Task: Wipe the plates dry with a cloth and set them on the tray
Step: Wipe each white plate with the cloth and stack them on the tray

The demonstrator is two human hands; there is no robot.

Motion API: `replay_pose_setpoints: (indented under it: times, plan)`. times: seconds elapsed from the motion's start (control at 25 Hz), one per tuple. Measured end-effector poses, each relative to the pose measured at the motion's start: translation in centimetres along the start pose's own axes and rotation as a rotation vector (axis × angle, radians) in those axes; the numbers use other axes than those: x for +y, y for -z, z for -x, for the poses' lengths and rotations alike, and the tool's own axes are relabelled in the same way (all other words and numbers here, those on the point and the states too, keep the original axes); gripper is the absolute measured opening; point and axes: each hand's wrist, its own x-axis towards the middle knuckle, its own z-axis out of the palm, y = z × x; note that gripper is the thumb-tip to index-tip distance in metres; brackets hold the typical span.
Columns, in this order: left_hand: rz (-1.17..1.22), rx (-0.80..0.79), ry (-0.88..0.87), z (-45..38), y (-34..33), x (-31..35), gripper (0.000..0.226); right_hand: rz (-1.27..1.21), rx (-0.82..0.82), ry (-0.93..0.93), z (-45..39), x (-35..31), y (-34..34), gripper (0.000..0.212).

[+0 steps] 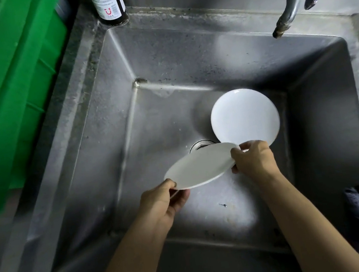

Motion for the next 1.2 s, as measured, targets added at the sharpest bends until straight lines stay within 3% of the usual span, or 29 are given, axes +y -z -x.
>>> replay_pose_setpoints:
  times: [0.12,0.32,0.4,0.64,0.8,0.96,1.0,1.2]
  plan:
    - [0.014,-0.086,0.046,0.3,0.5,-0.6,0.008,-0.168,-0.002,-0.043,0.8,2.1,-0.2,0.015]
    - [-0.01,-0.505,0.142,2.3,0.7,-0.8,0.057,-0.42,0.025,0.051,3.1,4.4,0.2,0.023]
    - [-0.015,-0.628,0.126,3.3,0.7,-0.9,0.062,-0.501,0.008,0.055,4.0,5.0,0.5,0.026]
    - [-0.098,-0.744,0.033,8.0,0.0,-1.0,0.072,-0.541,0.005,0.056,8.5,5.4,4.5,0.027]
    - [-0.195,-0.751,-0.005,11.9,-0.6,-1.4,0.065,-0.26,0.222,0.166,11.6,6.2,9.8,0.028]
    - [-0.261,-0.774,-0.036,14.9,-1.0,-1.7,0.065,0.061,0.49,0.331,13.5,9.2,14.5,0.051]
    - [-0.277,-0.78,-0.042,15.6,-1.1,-1.7,0.065,0.143,0.487,0.355,13.6,10.3,15.5,0.061]
    - [-0.381,-0.774,-0.071,18.5,-1.5,-1.4,0.072,0.473,0.171,0.353,12.8,17.9,20.0,0.115]
